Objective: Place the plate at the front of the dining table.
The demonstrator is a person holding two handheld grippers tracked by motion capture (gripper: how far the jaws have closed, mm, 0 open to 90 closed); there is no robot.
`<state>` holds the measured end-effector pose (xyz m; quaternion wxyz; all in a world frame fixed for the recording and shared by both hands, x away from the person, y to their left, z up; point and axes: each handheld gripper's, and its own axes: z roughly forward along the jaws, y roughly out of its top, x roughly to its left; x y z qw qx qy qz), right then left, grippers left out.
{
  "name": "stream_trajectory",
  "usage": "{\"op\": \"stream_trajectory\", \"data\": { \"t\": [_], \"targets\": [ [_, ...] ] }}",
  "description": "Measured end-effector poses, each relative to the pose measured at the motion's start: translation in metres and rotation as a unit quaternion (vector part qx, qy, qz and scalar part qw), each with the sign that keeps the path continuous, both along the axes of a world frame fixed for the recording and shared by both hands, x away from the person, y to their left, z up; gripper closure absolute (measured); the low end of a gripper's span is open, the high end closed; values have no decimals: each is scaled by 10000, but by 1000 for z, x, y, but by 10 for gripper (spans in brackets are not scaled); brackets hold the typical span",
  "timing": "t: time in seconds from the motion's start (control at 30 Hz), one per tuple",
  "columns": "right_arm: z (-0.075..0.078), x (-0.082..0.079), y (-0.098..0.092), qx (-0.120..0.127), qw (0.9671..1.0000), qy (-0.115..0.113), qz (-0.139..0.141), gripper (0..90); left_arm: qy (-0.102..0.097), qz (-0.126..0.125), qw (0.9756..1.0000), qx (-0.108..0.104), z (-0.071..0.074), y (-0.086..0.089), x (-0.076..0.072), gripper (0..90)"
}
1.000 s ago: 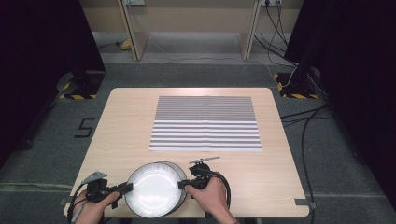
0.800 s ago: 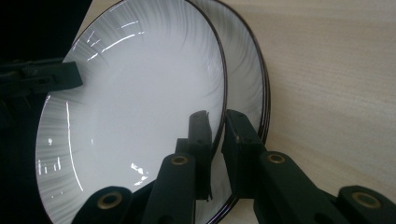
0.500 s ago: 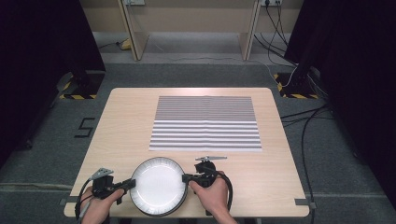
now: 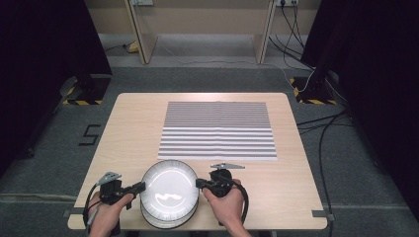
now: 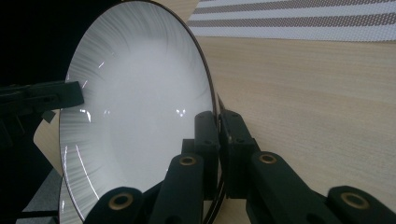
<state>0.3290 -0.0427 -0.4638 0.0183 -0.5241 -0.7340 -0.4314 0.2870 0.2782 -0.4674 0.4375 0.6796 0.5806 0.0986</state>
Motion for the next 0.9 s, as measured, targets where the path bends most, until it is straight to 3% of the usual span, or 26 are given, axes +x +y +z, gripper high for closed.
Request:
{"op": "stream_trajectory", "data": {
  "t": [0.17, 0.9],
  "targets": [
    [5, 1, -2, -95, 9999, -123, -1, 869, -3, -43, 10000, 49, 0, -4, 2, 852],
    [8, 3, -6, -15, 9999, -149, -15, 867, -119, -17, 9999, -106, 3, -4, 5, 861]
  ]
}}
